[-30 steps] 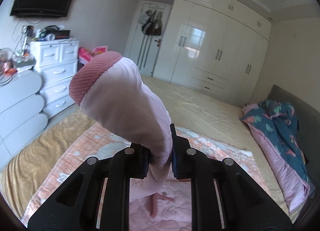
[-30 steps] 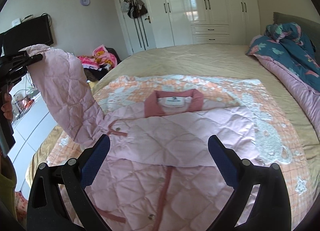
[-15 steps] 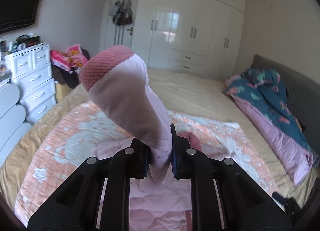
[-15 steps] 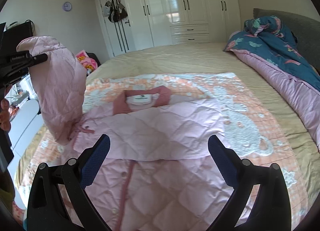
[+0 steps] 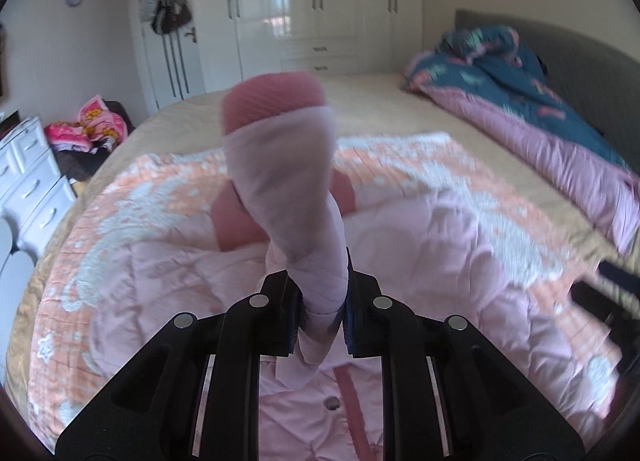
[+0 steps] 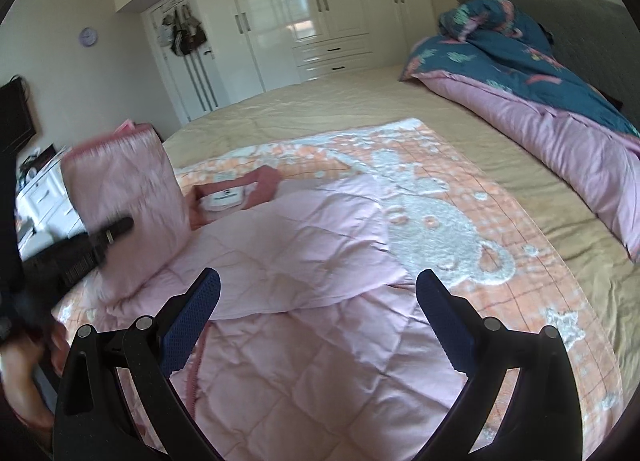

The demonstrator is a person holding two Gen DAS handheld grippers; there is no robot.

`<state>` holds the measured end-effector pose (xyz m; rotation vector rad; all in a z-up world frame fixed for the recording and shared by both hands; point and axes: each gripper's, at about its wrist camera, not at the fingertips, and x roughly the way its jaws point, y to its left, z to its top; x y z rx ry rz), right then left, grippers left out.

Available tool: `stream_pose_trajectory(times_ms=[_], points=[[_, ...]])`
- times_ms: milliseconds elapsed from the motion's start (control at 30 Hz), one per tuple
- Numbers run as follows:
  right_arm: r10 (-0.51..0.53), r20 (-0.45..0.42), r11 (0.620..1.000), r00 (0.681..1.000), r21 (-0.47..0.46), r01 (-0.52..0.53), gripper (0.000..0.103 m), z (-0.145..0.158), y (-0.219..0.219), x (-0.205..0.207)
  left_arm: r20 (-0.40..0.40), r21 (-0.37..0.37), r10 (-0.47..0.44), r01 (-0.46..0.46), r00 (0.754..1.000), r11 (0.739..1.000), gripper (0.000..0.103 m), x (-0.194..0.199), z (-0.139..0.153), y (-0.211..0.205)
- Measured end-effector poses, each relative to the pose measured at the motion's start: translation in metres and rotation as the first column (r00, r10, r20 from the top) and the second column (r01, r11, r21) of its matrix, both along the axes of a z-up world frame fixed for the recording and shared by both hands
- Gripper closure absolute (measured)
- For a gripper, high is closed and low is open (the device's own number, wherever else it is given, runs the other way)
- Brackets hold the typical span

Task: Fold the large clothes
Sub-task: 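Lift the sleeve with the left gripper and fold it across the front, then grasp the rose-trimmed front edge with the right gripper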

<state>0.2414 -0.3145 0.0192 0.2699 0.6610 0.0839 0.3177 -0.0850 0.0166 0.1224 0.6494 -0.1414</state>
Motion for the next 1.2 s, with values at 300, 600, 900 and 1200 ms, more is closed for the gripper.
stream_pose_trajectory(times_ms=[300, 600, 900, 1200], points=[[-0.106, -0.031, 0.992, 0.994, 0.068, 0.108, 0.005, -0.01, -0.044, 0.001, -0.091, 0.073, -0.095, 0.102, 0.991, 0.992, 0.087, -0.001, -0.05, -0.035], [-0.147, -0.057, 0.983, 0.987, 0.101, 0.153, 0.005, -0.019, -0.062, 0.001, -0.246, 0.076, -0.235, 0.261, 0.94, 0.962, 0.027, -0.017, -0.074, -0.051], [-0.008, -0.114, 0.993, 0.993, 0.119, 0.022, 0.005, -0.034, -0.023, 0.017, -0.246, -0.047, -0.207, 0.202, 0.947, 0.978, 0.011, -0.027, -0.043, 0.004], [0.182, -0.226, 0.966, 0.957, 0.222, -0.131, 0.005, -0.068, 0.05, 0.045, -0.189, -0.066, 0.073, -0.087, 0.979, 0.994, 0.009, -0.007, -0.015, 0.113]])
